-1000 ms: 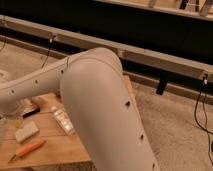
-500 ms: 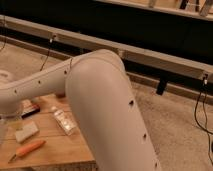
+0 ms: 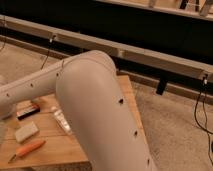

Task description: Place the white sponge in the ceramic cup

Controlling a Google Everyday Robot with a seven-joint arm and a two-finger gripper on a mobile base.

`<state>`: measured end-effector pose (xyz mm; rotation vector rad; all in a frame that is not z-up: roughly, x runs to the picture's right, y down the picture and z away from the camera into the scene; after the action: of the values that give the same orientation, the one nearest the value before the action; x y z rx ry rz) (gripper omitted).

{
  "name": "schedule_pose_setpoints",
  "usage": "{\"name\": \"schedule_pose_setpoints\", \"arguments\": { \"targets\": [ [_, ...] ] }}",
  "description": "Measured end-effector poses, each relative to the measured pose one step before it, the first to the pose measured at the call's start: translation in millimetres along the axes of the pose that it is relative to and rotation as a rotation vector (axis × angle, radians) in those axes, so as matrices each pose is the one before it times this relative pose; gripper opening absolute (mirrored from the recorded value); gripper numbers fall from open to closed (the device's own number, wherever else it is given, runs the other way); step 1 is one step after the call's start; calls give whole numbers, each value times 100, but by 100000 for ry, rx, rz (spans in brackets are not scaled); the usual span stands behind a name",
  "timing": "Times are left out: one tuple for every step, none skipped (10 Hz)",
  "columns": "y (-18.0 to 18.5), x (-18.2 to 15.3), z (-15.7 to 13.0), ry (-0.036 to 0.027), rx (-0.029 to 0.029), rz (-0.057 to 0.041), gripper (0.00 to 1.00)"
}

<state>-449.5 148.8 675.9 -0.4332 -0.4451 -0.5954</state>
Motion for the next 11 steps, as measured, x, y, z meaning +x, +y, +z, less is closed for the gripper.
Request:
{"name": "schedule_pose_setpoints", "arguments": {
  "targets": [
    [-156,-480,593,-534,-662,-5291,65],
    [-21,-420,870,-341,-1393,-4608,65],
    [118,-239,1002,-49,-2011,-2591,65],
    [383,378,1246,1371,-3076,-105,65],
    [314,612,1056,1401,-2611,1635,65],
    [177,726,844,1609,-2057,2110,65],
    [13,774,1240,1202,-2370,3469,65],
    [-69,278,706,216,-1293,1713,65],
    [-32,-74,901,-867,-1566,1466,65],
    [35,-456,1059,-1553,-1464,824,65],
    [387,-516,1046,-1231,-1821,-259,65]
  ]
}}
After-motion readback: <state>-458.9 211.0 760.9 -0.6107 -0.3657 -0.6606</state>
